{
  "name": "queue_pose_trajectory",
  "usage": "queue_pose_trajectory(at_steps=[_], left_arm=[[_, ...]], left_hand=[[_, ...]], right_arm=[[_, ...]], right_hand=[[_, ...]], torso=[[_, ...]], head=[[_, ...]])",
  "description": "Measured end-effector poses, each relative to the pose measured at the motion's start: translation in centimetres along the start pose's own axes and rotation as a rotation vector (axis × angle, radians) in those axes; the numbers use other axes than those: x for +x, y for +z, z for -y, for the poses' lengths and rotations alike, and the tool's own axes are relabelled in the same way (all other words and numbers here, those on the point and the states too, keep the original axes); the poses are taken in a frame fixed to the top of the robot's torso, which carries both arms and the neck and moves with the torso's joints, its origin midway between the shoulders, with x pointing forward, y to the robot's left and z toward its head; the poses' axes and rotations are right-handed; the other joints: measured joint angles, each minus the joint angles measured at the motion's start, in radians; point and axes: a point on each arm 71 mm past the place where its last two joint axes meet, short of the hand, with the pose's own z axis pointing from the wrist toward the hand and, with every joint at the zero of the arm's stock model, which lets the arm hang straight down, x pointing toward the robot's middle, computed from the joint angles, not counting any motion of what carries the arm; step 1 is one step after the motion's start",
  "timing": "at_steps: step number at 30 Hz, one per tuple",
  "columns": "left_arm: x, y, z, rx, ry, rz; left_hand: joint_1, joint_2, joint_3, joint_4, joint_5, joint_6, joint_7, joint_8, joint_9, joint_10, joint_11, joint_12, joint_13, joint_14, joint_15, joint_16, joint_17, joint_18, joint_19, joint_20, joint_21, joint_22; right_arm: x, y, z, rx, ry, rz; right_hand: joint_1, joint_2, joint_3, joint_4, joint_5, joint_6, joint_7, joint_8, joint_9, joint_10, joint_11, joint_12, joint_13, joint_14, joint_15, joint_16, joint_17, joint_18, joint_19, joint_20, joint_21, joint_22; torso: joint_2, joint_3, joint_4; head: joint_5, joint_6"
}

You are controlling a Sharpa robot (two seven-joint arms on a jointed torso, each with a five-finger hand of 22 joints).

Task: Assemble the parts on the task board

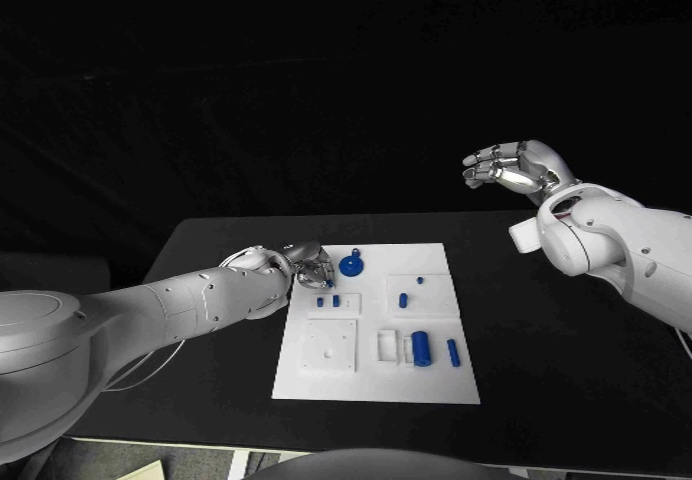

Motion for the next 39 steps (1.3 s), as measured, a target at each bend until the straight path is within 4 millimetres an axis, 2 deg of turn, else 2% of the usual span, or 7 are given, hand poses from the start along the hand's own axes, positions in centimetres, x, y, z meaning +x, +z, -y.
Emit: queue_pose_trajectory(at_steps=[39], left_arm=[[0.8, 0.4, 1.3, -0.022, 0.047, -0.030]], left_hand=[[0.003, 0.005, 0.004, -0.001, 0.000, 0.003, -0.003, -0.002, -0.004, 0.000, 0.000, -0.008, -0.006, -0.004, -0.004, 0.004, 0.003, -0.008, 0.000, 0.000, 0.004, 0.005]], right_arm=[[0.1, 0.0, -0.1, -0.001, 0.001, -0.002]], right_hand=[[0.000, 0.000, 0.000, 0.000, 0.000, 0.000, 0.000, 0.000, -0.001, 0.000, 0.000, 0.000, -0.001, 0.000, 0.000, 0.000, -0.001, 0.000, 0.000, 0.000, 0.000, 0.001]], torso=[[0.000, 0.0009, 0.0000]], head=[[-0.009, -0.001]])
